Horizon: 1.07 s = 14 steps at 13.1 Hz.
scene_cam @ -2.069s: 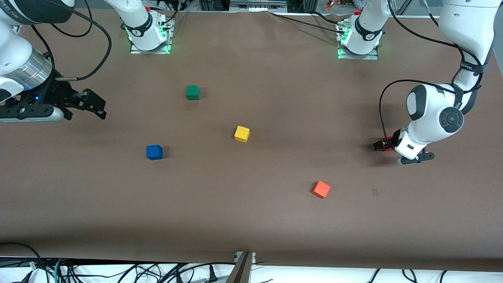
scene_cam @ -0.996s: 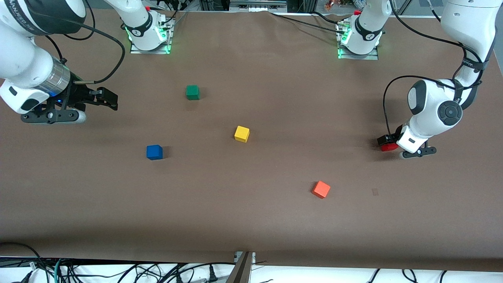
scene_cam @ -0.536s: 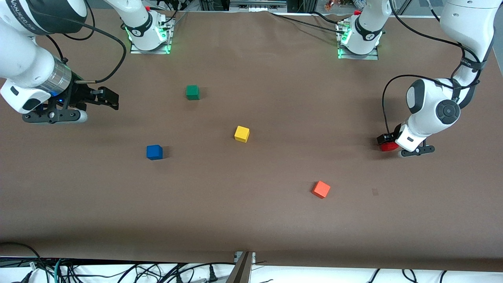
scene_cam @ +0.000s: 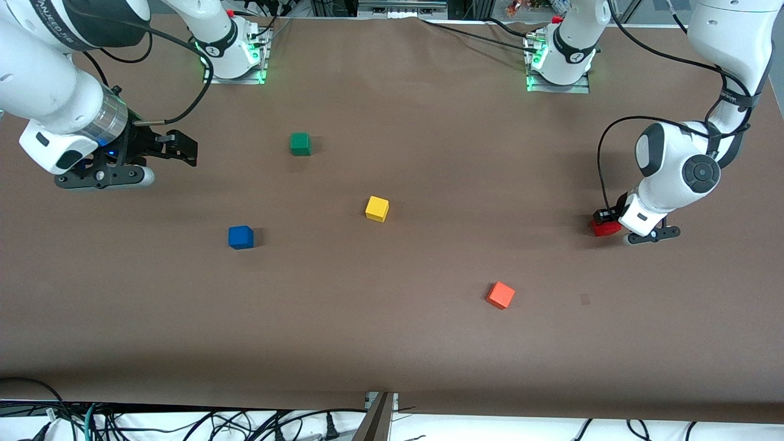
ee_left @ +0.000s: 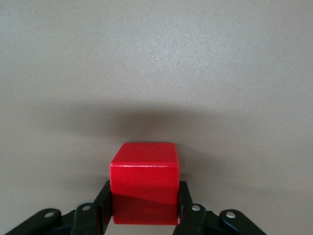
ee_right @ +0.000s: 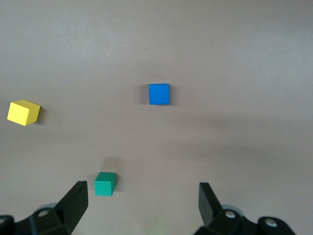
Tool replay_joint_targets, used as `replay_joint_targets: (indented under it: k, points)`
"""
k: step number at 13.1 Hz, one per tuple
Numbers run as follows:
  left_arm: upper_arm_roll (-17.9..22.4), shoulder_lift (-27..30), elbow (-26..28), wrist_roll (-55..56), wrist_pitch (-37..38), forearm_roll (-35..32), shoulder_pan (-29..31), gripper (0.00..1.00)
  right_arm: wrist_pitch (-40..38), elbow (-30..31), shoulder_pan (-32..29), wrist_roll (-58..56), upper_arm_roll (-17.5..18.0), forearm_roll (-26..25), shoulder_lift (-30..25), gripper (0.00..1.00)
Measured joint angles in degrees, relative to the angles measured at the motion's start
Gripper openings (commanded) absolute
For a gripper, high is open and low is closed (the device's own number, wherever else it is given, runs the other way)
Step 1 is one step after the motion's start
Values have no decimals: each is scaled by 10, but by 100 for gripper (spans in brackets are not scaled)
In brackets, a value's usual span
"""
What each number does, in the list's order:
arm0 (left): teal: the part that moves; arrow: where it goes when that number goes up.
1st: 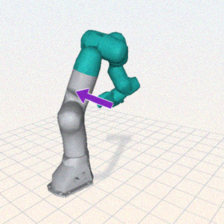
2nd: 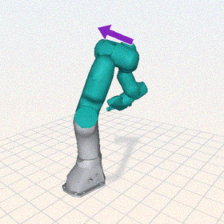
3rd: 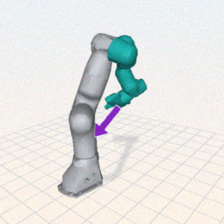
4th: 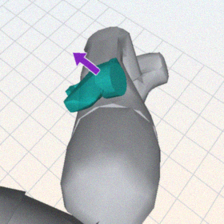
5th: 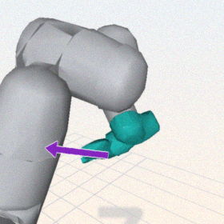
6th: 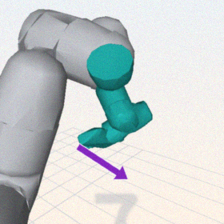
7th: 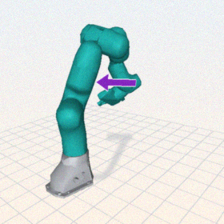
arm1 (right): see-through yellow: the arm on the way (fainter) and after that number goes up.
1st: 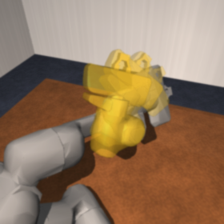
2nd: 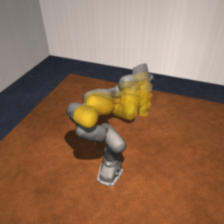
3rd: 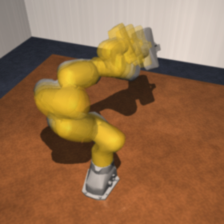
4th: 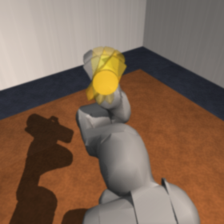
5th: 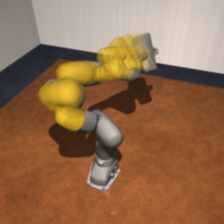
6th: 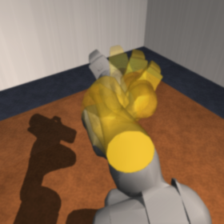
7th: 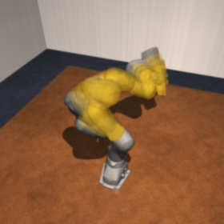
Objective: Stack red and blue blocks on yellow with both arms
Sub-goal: 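Close the left gripper on the red cube, then carry the red cube with the left gripper over the yellow cube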
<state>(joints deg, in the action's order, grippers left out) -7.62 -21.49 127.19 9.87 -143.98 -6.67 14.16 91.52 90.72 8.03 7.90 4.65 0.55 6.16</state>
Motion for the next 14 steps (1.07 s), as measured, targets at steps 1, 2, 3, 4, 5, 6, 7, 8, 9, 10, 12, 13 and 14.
replay_joint_targets:
  k: [1, 2, 3, 4, 5, 6, 7, 8, 9, 10, 12, 13, 14]
  points:
    - [-1, 1, -1, 0, -1, 0, 0, 15, -1, -1, 2, 0, 1, 0, 0, 100]
    - [-7, 4, -3, 0, -1, 0, 0, 14, -5, -2, 7, 0, 2, 0, -1, 100]
    - [-18, 8, -8, 0, 0, 0, 0, 14, -11, -3, 12, 0, 3, 0, -2, 100]
    - [-32, 13, -16, 1, 5, 0, 0, 14, -13, -3, 15, 1, 3, 0, -3, 100]
    - [-50, 17, -28, 5, 19, 0, 0, 15, -14, -4, 15, 1, 3, 0, -5, 100]
    - [-69, 21, -44, 15, 40, 0, 0, 15, -14, -9, 14, 1, 2, 0, -6, 100]
    - [-92, 24, -64, 36, 65, 0, -1, 14, -14, -21, 15, 1, 3, 0, -7, 100]
    - [-119, 24, -87, 62, 91, 0, -4, 15, -14, -33, 17, 1, 3, 0, -8, 100]
    - [-144, 24, -111, 94, 119, 0, -13, 15, -10, -40, 19, 1, 3, 0, -8, 100]
    - [-162, 23, -137, 130, 148, 0, -35, 16, 2, -40, 19, 1, 3, 0, -5, 100]
    - [-170, 19, -191, 226, 194, 0, -120, 17, 13, -41, 18, 1, -8, 0, 9, 100]
    - [-172, 13, -218, 269, 206, 0, -166, 17, 11, -44, 18, 0, -22, 0, 9, 100]
    - [-172, 2, -244, 298, 211, 0, -208, 17, -1, -48, 17, -1, -32, 0, 7, 100]
